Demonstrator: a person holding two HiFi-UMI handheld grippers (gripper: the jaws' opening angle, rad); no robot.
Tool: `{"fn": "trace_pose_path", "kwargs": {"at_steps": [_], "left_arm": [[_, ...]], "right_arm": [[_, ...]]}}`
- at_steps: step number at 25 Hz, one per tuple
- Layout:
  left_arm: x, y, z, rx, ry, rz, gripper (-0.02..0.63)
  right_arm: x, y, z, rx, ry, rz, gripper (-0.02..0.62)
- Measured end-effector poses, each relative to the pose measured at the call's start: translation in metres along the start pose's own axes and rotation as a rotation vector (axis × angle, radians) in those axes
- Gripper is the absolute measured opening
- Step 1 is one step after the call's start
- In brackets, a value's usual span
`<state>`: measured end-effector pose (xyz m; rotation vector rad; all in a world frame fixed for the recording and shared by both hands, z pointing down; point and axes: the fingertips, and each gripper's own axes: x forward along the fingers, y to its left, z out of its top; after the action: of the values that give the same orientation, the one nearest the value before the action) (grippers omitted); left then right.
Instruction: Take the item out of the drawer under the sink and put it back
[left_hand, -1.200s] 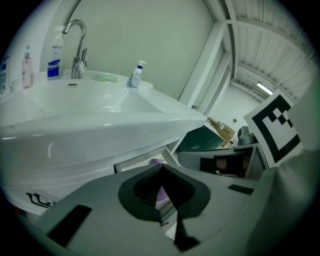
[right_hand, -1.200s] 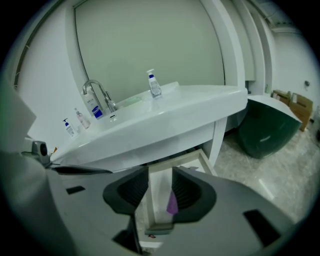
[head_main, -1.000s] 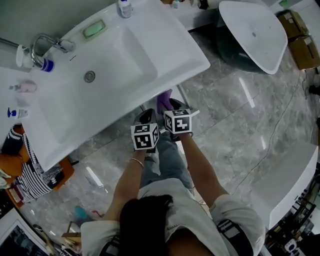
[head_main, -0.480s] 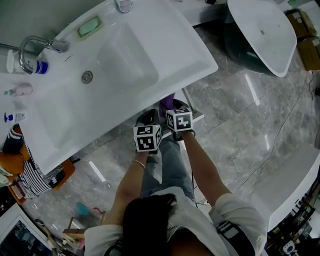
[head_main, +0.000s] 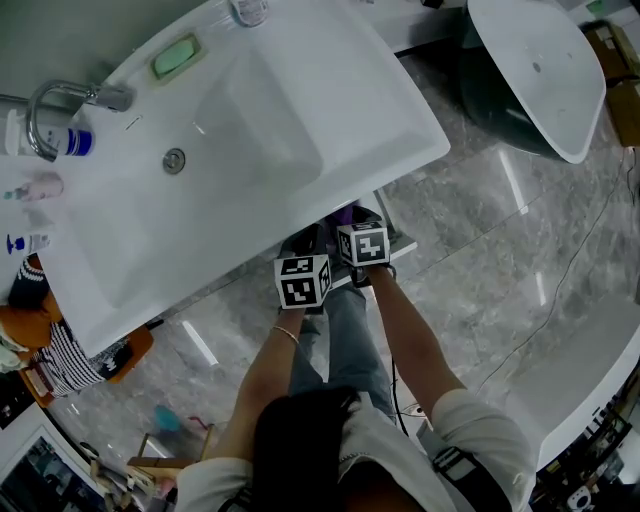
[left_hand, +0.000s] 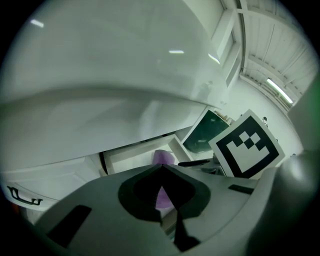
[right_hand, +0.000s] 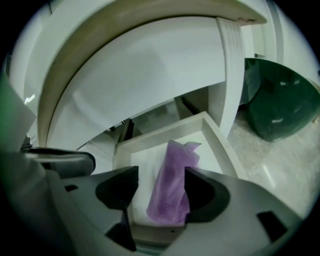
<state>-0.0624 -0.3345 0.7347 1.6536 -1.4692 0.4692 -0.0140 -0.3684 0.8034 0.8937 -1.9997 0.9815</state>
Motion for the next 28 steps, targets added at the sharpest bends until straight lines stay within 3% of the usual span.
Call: {"fn": "trace_pose_path", "kwargs": {"at_steps": [15,24,28], "left_arm": [[0.028,0.013,-0.017,-0.024,0.050,0.025,0.003],[0.038,0.023,-0.020,-0.027,0.064,0.040,0.003],[0.040,0.024,-0.025,-0.057,0.076,0.039,0.003]], "right_arm": [[0.043,-0.006,-0.016,0.042,0.084,0.014,0.293],[0.058,-0.022,-0.024,0.006,0.127,-0.064,0.293],[0.061,-0.031,-0.029,-0.035,0.157,-0.126,0.207]]}}
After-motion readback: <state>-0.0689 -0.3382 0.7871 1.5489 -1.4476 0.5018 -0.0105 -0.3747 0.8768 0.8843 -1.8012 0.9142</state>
